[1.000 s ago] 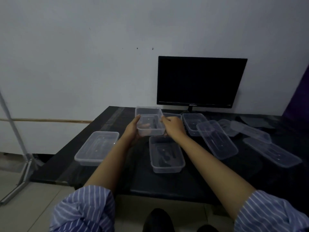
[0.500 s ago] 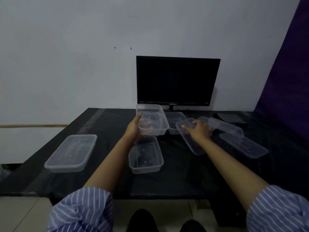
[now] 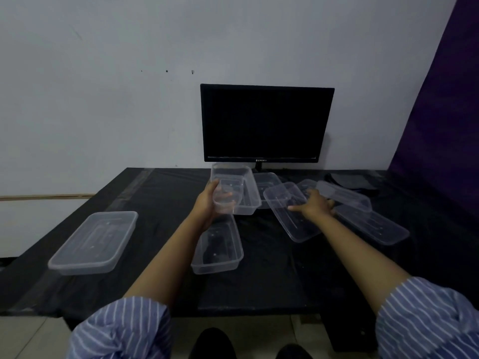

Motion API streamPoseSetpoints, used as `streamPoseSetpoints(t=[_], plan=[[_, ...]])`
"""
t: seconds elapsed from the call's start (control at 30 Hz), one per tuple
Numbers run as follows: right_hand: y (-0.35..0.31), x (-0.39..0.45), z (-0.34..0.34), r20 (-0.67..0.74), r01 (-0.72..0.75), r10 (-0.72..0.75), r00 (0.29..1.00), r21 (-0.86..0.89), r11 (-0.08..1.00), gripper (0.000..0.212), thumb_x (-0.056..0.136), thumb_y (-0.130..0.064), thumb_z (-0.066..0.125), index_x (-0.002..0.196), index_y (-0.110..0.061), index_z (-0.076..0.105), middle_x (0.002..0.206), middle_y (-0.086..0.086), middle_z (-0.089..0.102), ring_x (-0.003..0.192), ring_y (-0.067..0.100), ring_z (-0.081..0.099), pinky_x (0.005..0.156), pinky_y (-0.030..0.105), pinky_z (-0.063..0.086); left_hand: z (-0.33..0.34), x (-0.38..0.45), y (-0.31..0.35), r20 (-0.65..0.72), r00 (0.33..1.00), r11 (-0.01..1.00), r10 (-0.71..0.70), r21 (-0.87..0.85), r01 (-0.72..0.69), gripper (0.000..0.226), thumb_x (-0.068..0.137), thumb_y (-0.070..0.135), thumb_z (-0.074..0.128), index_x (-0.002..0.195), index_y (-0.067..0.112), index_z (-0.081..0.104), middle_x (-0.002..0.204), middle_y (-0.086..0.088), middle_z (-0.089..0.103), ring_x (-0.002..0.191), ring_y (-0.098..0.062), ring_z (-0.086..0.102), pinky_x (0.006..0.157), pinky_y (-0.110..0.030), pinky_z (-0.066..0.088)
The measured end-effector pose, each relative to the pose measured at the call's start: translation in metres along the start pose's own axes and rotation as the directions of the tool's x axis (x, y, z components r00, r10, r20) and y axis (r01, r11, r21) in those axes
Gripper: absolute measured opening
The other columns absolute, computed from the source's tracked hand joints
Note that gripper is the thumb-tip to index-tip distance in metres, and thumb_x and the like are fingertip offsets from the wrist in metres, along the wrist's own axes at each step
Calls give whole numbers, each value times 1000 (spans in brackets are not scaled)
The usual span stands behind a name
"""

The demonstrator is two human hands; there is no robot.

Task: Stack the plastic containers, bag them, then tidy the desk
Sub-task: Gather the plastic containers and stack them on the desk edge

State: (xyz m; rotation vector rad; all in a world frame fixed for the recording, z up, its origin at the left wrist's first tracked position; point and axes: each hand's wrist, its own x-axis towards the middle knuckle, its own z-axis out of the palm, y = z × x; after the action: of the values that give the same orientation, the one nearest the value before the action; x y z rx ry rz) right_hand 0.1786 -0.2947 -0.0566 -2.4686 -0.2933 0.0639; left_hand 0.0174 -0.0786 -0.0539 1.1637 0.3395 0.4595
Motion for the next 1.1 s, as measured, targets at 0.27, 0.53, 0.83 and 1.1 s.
streamPoseSetpoints(t=[0.27, 0.53, 0.83, 1.1], plan=[[-14, 10, -11, -127, 205, -177, 976, 265, 942, 23, 81, -22, 75, 97, -7, 71, 98, 15, 72, 85, 27, 65, 77, 35, 49, -10, 7, 0, -6, 1000, 1000, -3, -29, 3, 45, 99, 36, 43, 128, 3, 54, 110, -16, 65, 96, -28, 66, 77, -42, 56], [-60, 13, -30, -218, 282, -190, 957, 551, 785, 20, 96, -22, 57, 106, -10, 70, 87, 4, 67, 62, 9, 58, 58, 21, 47, -19, 10, 5, -84, 996, 998, 30, -54, -34, 44, 98, 43, 43, 119, 8, 60, 102, -15, 69, 87, -29, 67, 76, -42, 55], [-110, -3, 22, -27, 107, -135, 990, 766, 634, 25, 97, -18, 56, 115, -5, 67, 75, 1, 62, 62, 10, 55, 60, 20, 46, -21, -6, 9, -22, 997, 993, 68, -99, -70, 59, 97, 50, 41, 138, 9, 43, 131, -25, 54, 103, -40, 63, 84, -48, 56], [-128, -17, 67, 91, -18, -93, 992, 805, 593, 28, 99, -21, 52, 115, -5, 68, 72, -3, 58, 63, 11, 50, 63, 25, 44, -23, -15, 14, 39, 991, 991, 131, -31, -130, 65, 97, 53, 30, 135, 5, 50, 129, -24, 58, 115, -40, 59, 100, -56, 45]])
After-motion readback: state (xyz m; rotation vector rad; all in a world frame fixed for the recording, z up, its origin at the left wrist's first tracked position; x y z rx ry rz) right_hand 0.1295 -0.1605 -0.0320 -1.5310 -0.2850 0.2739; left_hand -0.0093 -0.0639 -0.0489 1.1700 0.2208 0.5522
